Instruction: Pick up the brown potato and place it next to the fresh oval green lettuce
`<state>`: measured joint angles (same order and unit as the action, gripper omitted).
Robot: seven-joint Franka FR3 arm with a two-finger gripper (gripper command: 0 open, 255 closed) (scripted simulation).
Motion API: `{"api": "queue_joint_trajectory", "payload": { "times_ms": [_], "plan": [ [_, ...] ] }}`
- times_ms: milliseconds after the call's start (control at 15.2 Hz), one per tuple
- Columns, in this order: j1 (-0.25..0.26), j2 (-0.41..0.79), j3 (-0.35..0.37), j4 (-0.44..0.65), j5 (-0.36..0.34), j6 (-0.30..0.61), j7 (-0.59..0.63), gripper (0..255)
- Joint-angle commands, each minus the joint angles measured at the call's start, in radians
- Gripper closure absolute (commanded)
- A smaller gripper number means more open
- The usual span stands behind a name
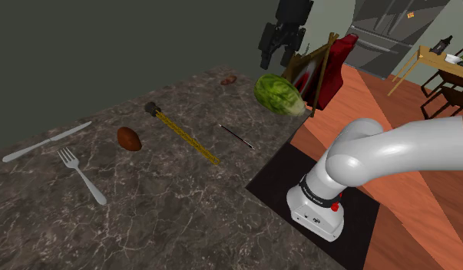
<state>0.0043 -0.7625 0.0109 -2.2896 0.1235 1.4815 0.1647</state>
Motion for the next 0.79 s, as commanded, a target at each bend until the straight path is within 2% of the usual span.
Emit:
{"api": "queue_joint_trajectory", "payload": {
  "times_ms": [0,726],
  "plan": [
    [0.0,0.0,0.0,0.0,0.0,0.0,0.0,0],
    [0.039,0.245,0.208,0.005,0.082,0.26,0.21,0]
  ]
}}
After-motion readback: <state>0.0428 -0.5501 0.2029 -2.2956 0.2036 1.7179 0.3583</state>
